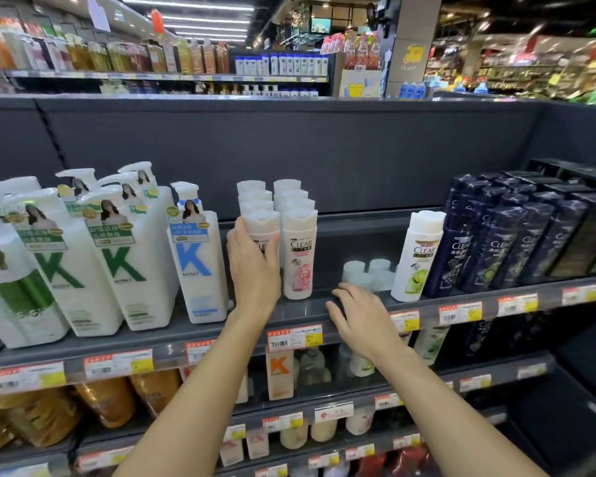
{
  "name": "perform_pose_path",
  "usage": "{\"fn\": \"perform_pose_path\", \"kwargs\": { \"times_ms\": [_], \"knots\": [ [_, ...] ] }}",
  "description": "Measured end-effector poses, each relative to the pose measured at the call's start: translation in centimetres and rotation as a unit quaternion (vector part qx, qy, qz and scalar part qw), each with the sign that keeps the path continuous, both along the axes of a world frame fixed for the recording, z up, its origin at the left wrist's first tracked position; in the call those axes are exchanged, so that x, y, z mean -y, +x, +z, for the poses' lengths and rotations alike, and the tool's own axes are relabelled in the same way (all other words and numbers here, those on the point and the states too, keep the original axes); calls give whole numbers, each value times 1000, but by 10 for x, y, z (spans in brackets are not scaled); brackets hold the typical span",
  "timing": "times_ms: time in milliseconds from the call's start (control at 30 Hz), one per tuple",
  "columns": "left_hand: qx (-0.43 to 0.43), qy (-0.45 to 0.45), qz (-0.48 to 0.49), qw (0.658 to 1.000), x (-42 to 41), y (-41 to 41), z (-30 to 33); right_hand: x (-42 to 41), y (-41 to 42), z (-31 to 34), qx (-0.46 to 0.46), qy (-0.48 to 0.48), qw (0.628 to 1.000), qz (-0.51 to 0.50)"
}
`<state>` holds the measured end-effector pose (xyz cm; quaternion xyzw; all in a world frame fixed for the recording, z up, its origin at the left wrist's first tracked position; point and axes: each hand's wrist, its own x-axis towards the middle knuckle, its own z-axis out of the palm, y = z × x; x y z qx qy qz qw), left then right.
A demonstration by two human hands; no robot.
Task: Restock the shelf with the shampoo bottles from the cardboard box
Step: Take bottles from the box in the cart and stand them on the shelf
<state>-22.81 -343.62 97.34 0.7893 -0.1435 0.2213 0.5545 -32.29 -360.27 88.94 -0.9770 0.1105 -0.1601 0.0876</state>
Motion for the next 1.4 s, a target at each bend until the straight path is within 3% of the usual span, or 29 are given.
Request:
{"fn": "perform_pose_path", "kwargs": {
  "times_ms": [267,367,500,567,667,767,867,967,1033,1100,1200,1267,1400],
  "knots": [
    [8,81,44,996,-1,-11,-7,-4,-1,-3,4,0,1000,-7],
    [59,102,53,992,-3,-37,-11,-3,-4,-3,4,4,1000,1],
    [207,98,-123,966,18,-88,-28,7,-22,-6,37,33,998,45],
    [201,149,-237,939,42,-112,-41,19,-53,-11,56,83,994,44],
    [65,267,-391,879,93,-147,-66,48,-135,-36,65,150,986,-18],
    [-121,304,-501,801,150,-188,-110,91,-239,-87,-30,210,960,-184],
    [-267,325,-562,712,207,-246,-165,125,-351,-151,-119,324,871,-350],
    [-411,367,-579,601,255,-319,-233,142,-456,-228,-165,421,753,-478],
    [-454,418,-573,539,279,-365,-281,143,-508,-282,-169,468,691,-525],
    [-495,453,-555,491,297,-408,-331,141,-538,-316,-169,495,651,-550],
    [-561,469,-510,453,319,-459,-407,146,-558,-365,-182,528,615,-556],
    [-626,458,-463,430,327,-478,-455,159,-560,-403,-224,519,622,-543],
    [-656,467,-361,471,343,-487,-559,194,-558,-477,-237,490,655,-524]
  ]
}}
